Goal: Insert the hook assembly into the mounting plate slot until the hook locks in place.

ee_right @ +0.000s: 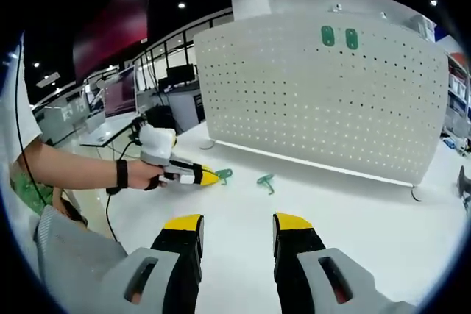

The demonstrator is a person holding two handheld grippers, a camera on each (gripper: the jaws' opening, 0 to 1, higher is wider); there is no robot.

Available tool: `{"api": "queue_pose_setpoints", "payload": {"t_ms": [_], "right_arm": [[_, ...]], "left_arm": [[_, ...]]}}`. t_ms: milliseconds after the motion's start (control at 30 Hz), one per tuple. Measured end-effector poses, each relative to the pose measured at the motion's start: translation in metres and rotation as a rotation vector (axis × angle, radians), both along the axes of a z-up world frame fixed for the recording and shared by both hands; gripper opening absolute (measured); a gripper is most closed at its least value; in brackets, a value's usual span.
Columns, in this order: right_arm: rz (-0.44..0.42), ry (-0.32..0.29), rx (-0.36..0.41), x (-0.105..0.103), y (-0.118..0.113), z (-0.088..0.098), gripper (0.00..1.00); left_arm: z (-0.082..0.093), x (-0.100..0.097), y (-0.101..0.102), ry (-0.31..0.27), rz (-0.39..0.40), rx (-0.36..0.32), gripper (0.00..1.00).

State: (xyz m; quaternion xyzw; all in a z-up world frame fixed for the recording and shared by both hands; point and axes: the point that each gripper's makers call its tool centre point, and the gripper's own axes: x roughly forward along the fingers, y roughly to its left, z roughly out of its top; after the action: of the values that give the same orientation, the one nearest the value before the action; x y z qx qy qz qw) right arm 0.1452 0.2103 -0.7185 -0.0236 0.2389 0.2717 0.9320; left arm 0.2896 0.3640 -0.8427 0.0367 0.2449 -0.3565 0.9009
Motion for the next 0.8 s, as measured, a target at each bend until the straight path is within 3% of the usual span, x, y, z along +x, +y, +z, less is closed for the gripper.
{"api": "queue_pose_setpoints", "payload": {"t_ms": [467,800], "right_arm": [[0.016,-0.010,0.012,0.000,0.005,0.003,0.38],[0.018,-0.028,0.026,-0.001,0.004,0.008,0.38]], "left_arm": [[0.029,-0.004,-0.003,-0.047,-0.019,-0.031,0.01],[0.049,-0.019,-0.008,-0.036,-0.036,-0.075,0.01]]}}
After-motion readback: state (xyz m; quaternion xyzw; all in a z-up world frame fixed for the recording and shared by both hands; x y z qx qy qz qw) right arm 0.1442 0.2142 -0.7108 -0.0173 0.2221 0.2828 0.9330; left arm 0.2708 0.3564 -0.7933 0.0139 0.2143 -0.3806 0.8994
